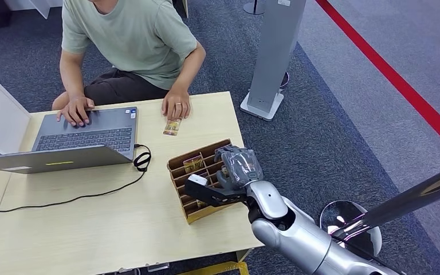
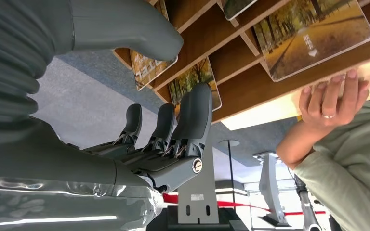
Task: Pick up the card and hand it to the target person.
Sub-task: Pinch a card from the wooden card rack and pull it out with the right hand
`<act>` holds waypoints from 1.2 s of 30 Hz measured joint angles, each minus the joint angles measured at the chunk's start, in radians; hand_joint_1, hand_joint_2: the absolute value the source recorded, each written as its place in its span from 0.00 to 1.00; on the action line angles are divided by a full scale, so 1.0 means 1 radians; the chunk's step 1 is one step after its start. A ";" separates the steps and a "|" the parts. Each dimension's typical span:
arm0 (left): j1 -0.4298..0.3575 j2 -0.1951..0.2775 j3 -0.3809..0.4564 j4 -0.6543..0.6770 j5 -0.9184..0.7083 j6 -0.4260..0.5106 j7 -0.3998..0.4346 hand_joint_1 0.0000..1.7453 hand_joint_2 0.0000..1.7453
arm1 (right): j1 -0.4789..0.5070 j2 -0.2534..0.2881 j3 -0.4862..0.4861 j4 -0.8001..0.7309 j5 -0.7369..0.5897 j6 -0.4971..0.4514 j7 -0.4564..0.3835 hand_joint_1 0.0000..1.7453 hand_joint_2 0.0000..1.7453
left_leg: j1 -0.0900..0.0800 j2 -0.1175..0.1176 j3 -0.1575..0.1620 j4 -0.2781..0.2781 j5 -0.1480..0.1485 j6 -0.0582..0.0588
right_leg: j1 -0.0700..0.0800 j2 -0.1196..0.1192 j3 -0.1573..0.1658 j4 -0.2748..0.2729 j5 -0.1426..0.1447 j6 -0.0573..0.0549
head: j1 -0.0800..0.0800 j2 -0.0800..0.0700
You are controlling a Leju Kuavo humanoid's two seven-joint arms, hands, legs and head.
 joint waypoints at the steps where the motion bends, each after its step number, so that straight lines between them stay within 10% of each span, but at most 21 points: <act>1: 0.000 0.000 0.000 0.000 0.000 0.000 0.000 0.00 0.00 | -0.002 0.000 0.004 0.004 -0.003 -0.001 0.002 0.52 1.00 | 0.000 0.000 0.000 0.000 0.000 0.000 | 0.000 0.000 0.000 0.000 0.000 0.000 | 0.000 0.000; 36: 0.000 0.000 0.000 0.000 0.009 -0.001 0.001 0.00 0.00 | -0.014 -0.007 0.041 0.057 -0.040 -0.027 0.049 0.51 1.00 | 0.000 0.000 0.000 0.000 0.000 0.000 | 0.000 0.000 0.000 0.000 0.000 0.000 | 0.000 0.000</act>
